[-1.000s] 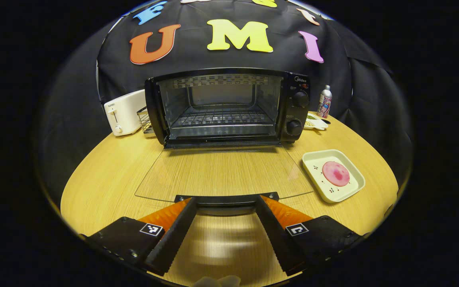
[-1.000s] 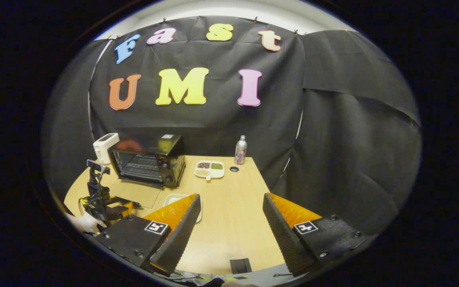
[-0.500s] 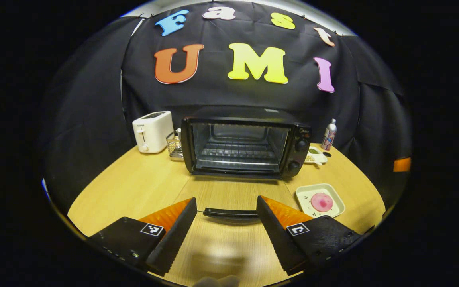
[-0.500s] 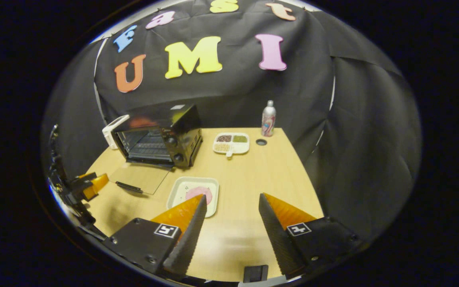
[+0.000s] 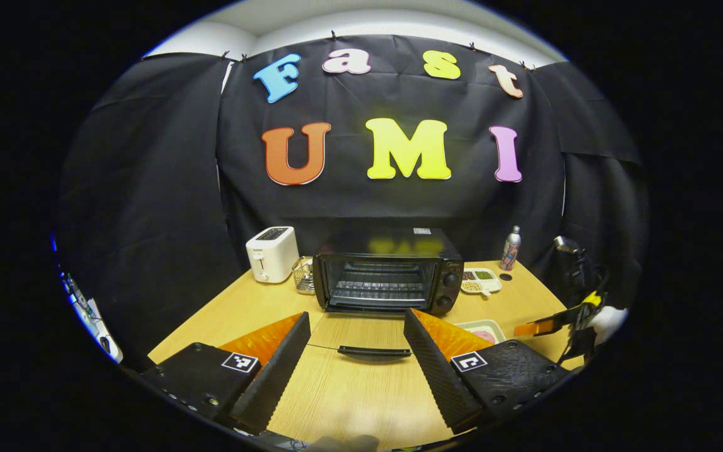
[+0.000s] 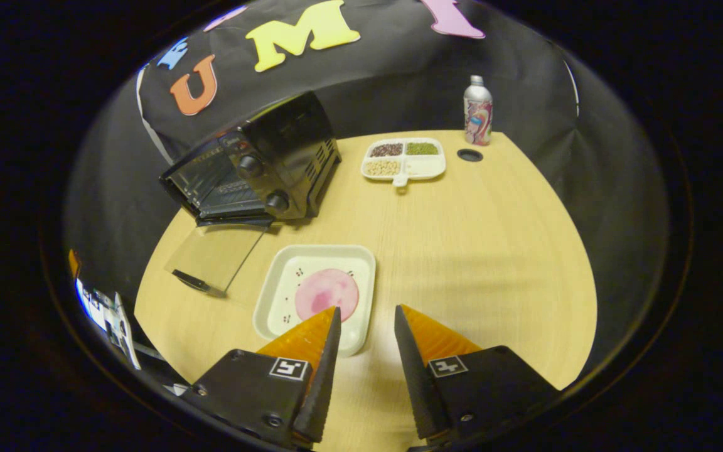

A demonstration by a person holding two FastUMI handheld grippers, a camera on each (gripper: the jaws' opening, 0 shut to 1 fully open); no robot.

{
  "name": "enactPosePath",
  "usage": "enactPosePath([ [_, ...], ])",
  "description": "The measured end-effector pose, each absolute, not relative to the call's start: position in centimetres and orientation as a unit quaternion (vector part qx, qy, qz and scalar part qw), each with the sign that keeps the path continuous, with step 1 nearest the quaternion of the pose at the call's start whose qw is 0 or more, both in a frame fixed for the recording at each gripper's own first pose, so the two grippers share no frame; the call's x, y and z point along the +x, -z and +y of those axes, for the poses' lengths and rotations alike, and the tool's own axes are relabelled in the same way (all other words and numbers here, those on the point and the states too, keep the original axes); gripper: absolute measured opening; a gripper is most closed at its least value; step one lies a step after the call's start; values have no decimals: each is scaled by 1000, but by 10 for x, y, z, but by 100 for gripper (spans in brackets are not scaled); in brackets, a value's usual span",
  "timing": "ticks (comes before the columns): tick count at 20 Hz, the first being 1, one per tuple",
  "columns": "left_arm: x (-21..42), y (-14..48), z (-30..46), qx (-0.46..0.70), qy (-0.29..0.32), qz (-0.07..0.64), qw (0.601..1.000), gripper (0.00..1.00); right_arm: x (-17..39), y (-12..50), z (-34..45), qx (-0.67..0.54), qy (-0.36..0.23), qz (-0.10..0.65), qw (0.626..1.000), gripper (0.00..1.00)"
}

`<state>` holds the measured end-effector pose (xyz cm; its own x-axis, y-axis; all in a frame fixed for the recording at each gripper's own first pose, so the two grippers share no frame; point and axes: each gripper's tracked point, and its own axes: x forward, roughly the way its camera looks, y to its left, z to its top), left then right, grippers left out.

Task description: Open the electric oven with the left hand, put the food in, and close the electric oven.

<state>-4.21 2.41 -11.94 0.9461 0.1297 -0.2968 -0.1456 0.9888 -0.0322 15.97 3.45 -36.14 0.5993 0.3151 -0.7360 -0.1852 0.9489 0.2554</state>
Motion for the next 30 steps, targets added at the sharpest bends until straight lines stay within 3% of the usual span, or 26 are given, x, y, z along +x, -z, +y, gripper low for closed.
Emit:
enactPosePath([
  [11, -59, 100, 9, -29, -121, 151, 981, 96, 184, 401, 42, 62, -139, 502, 851, 13],
  [14, -55, 100, 7, -35, -122, 145, 981, 96, 184, 400, 44, 38, -134, 524, 840, 12],
  [17, -50, 98, 9, -37, -112, 131, 984, 96, 185, 399, 46, 51, -137, 531, 835, 2],
  [23, -35, 99, 20, -50, -83, 121, 988, 96, 167, 396, 50, 207, -145, 548, 798, 4],
  [26, -28, 94, 24, -44, -61, 114, 991, 96, 157, 388, 43, 257, -140, 529, 797, 0],
  [30, -23, 94, 24, -44, -30, 111, 992, 96, 155, 363, 40, 283, -134, 485, 817, 4],
])
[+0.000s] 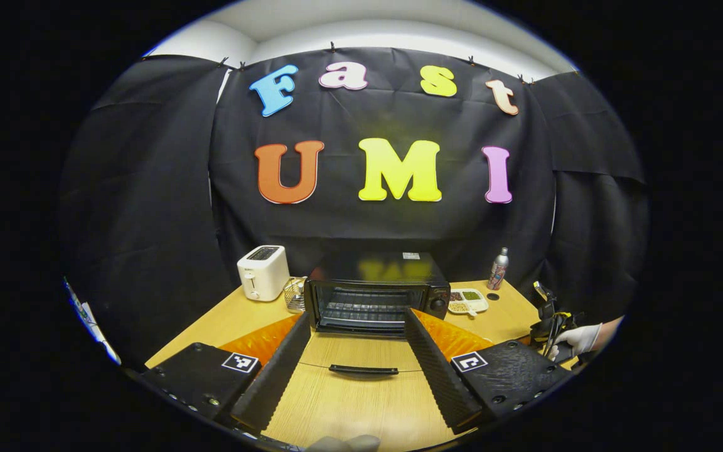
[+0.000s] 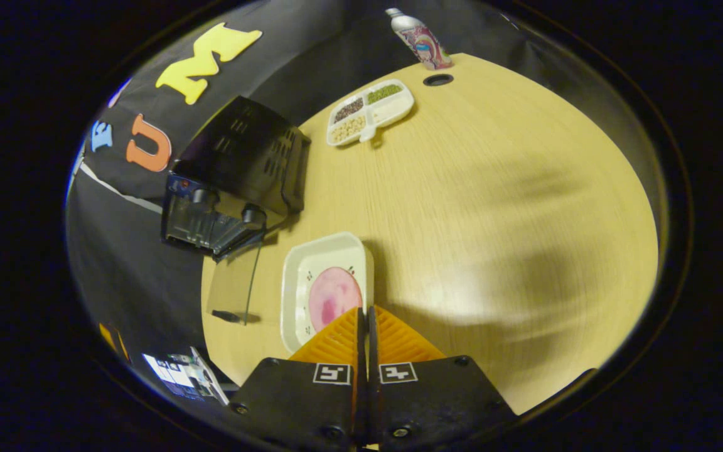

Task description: Open the electric oven with the left hand, put the food in, and close the electric oven.

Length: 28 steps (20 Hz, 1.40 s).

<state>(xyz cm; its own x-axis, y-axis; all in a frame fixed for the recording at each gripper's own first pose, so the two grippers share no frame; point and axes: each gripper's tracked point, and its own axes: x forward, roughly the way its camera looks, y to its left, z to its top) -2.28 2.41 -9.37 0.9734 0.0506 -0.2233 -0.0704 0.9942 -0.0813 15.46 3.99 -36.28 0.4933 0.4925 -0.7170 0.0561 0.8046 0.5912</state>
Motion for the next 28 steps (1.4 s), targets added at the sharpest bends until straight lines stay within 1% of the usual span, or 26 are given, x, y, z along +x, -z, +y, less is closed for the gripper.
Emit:
enactPosePath([
  [3, -24, 92, 27, -51, -13, 111, 992, 96, 152, 338, 46, 313, -128, 455, 824, 4],
  [4, -25, 91, 29, -51, -9, 110, 993, 96, 149, 327, 50, 330, -126, 445, 823, 1],
  [7, -26, 90, 40, -44, -6, 109, 993, 96, 140, 297, 67, 373, -115, 414, 823, 0],
  [8, -27, 88, 44, -35, -7, 108, 994, 96, 140, 287, 75, 388, -112, 399, 823, 4],
  [9, -29, 87, 50, -24, -11, 106, 994, 96, 137, 280, 86, 401, -112, 389, 822, 4],
  [10, -30, 86, 56, -17, -13, 106, 994, 96, 135, 275, 98, 414, -111, 379, 820, 0],
  [12, -35, 90, 61, -10, -11, 113, 994, 96, 129, 273, 126, 436, -105, 367, 815, 0],
  [13, -37, 92, 63, -8, -8, 118, 993, 96, 128, 271, 141, 447, -100, 357, 814, 4],
  [14, -37, 92, 68, -5, -8, 118, 993, 96, 127, 270, 157, 459, -90, 346, 813, 0],
  [15, -39, 94, 72, -2, -6, 122, 993, 96, 125, 270, 173, 473, -81, 333, 812, 0],
  [16, -40, 97, 76, 2, -6, 124, 992, 96, 125, 270, 191, 482, -78, 323, 811, 4],
  [19, -41, 107, 99, 19, -27, 132, 991, 97, 127, 278, 241, 507, -58, 297, 807, 4],
  [21, -42, 110, 107, 27, -33, 124, 991, 97, 135, 291, 274, 511, -50, 297, 805, 4],
  [24, -39, 119, 115, 24, -34, 120, 992, 97, 153, 300, 311, 533, -44, 293, 793, 4],
  [27, -32, 128, 122, 1, -39, 126, 991, 97, 175, 299, 334, 523, -44, 285, 802, 4],
  [28, -30, 128, 125, 0, -40, 122, 992, 97, 186, 298, 338, 525, -42, 282, 802, 0],
])
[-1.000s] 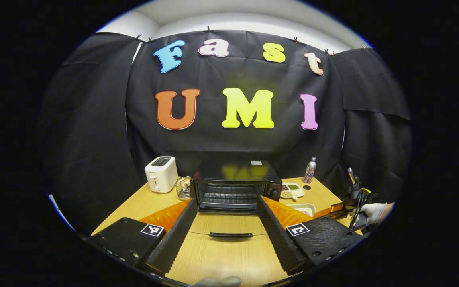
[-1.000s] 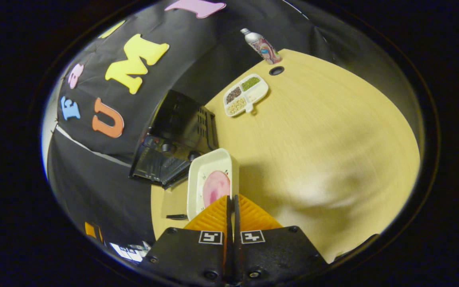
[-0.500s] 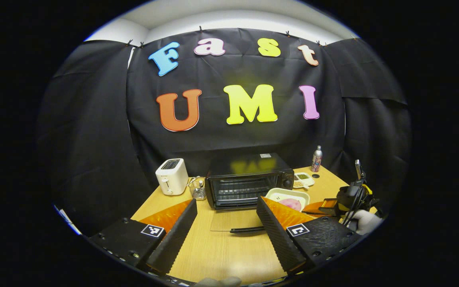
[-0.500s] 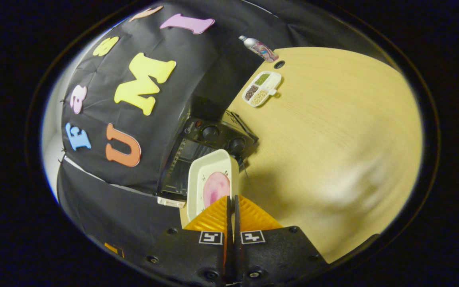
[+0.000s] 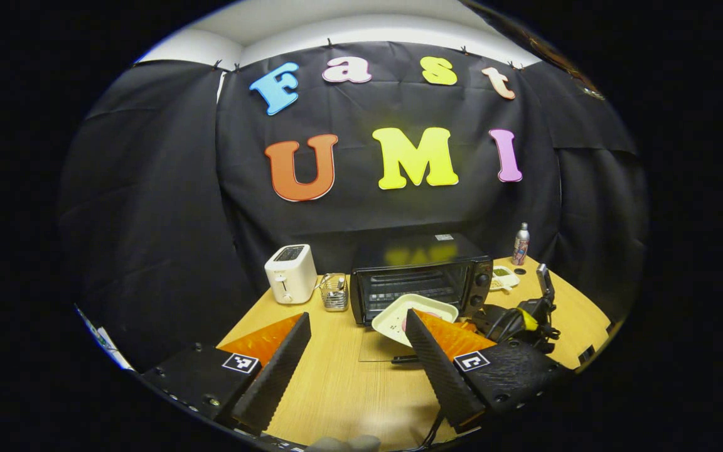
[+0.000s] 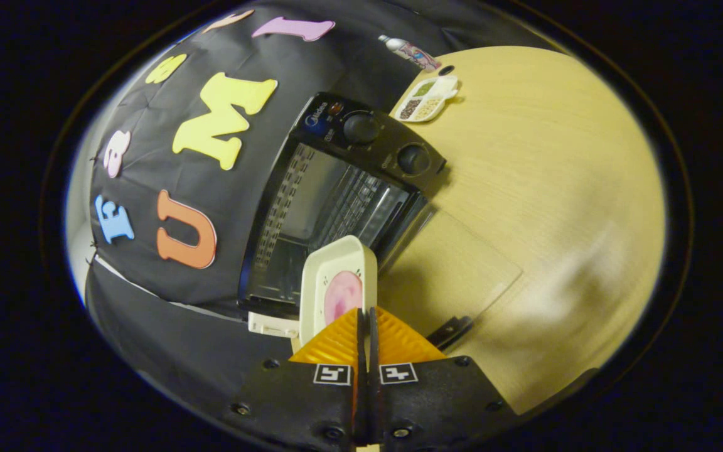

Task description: Open the electric oven with the left hand, put the food in, and close the electric oven.

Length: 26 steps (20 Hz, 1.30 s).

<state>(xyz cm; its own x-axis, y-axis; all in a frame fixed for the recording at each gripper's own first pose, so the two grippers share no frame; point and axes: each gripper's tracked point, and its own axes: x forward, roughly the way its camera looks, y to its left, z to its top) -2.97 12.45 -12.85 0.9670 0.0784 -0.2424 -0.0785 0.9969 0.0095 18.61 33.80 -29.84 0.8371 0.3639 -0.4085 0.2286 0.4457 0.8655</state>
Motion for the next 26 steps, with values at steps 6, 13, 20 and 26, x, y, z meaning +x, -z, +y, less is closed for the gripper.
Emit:
enactPosePath([
  [6, -14, 137, 142, 4, -50, 110, 993, 97, 252, 301, 338, 536, -23, 281, 796, 0],
  [13, -5, 160, 143, -21, -49, 130, 990, 97, 305, 308, 326, 533, -17, 273, 801, 4],
  [20, -1, 158, 137, -21, -42, 137, 990, 97, 307, 290, 313, 529, -56, 251, 809, 17],
  [26, -1, 127, 137, -18, -39, 118, 992, 97, 256, 248, 275, 405, -75, 249, 876, 46],
])
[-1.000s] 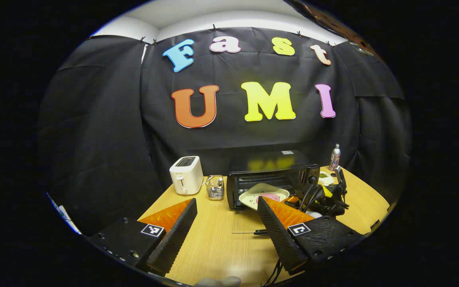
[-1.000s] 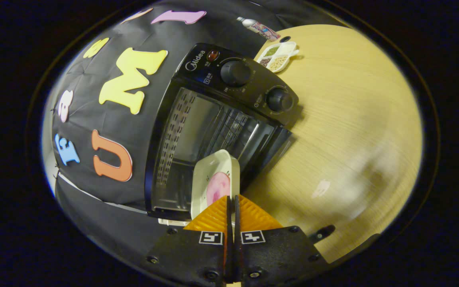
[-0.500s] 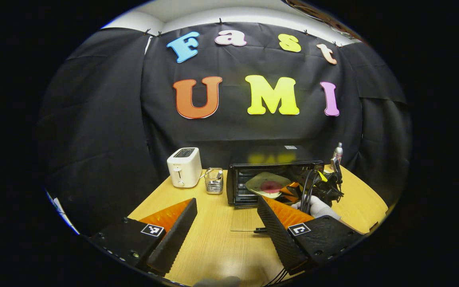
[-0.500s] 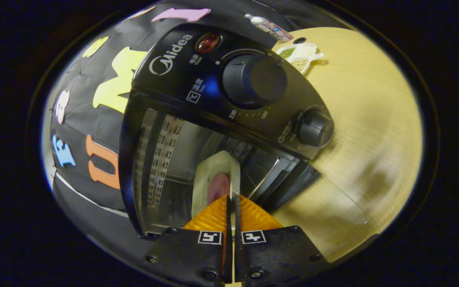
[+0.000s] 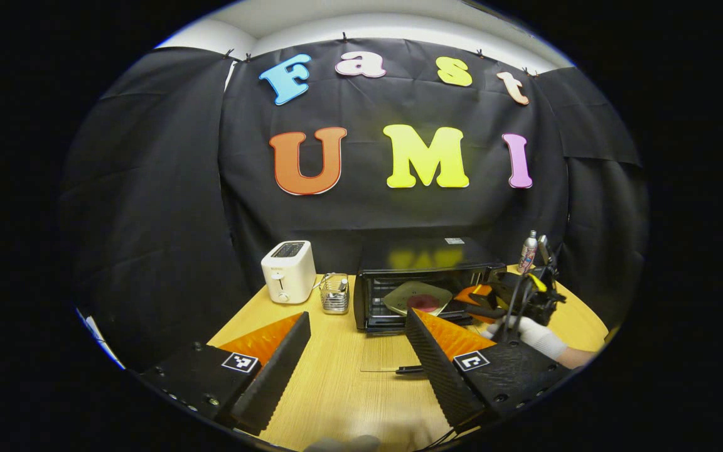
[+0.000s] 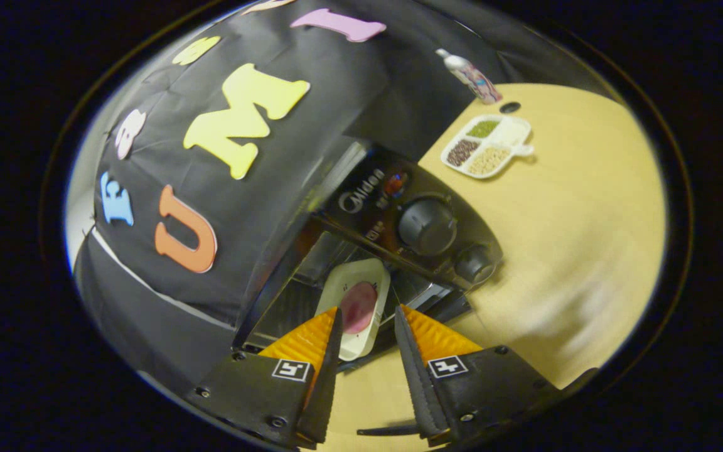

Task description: Open the electric oven with the left hand, put the food in, and close the electric oven.

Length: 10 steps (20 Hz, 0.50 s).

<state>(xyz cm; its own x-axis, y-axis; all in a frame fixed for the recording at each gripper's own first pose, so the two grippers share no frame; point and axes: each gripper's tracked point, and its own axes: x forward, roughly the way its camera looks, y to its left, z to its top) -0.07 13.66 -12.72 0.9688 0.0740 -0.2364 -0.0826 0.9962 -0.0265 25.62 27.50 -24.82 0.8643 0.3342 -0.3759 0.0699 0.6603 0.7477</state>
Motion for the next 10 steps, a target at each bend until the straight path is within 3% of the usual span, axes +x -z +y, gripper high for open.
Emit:
enactPosePath([
  [1, -2, 123, 132, -21, -33, 116, 993, 97, 242, 238, 268, 372, -81, 248, 891, 63],
  [2, -2, 117, 131, -23, -31, 112, 993, 97, 229, 225, 260, 340, -87, 242, 905, 63],
  [3, -3, 110, 128, -27, -27, 110, 993, 97, 214, 213, 250, 309, -91, 238, 916, 75],
  [6, -8, 94, 114, -40, -10, 94, 995, 97, 174, 177, 214, 226, -77, 216, 947, 87],
  [10, -14, 80, 87, -54, 26, 67, 996, 96, 132, 119, 154, 109, -40, 164, 980, 91],
])
